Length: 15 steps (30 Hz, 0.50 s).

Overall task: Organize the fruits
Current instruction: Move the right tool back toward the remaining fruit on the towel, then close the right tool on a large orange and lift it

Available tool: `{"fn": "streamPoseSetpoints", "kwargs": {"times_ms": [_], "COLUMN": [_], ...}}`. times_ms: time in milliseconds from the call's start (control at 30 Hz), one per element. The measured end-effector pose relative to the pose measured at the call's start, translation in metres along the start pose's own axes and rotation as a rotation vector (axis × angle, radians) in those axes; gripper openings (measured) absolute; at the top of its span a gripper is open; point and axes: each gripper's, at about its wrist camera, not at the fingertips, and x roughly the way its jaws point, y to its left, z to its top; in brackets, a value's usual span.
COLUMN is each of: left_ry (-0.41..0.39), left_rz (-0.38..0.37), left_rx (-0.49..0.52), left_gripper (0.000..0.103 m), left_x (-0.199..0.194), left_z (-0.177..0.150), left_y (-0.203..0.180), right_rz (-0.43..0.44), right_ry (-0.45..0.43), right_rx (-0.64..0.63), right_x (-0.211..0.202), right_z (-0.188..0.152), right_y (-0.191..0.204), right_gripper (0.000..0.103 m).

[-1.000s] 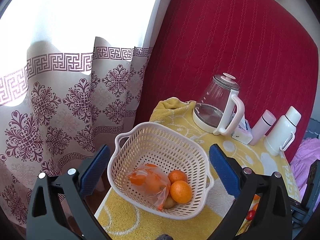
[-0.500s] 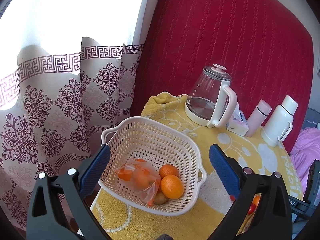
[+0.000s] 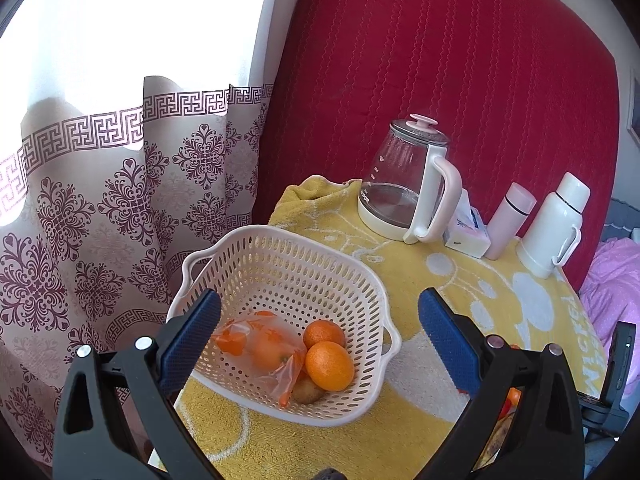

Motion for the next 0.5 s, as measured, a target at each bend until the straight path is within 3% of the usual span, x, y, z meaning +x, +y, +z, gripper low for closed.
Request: {"fn": "streamPoseSetpoints", "kwargs": {"times_ms": [500], "left_ry": [0.015], "left_rz": [-0.012], "left_rx": [0.036], "left_gripper": [0.1], "left_x": [0.004], "left_z": [-0.006], "left_y": [-0.012], "right_rz": [-0.084], "right_ry": [0.016], "right_rx": [-0.081], "right_x": [0.017], "right_z": [-0.007], "right_y": [0.007], "right_gripper": [0.05]}}
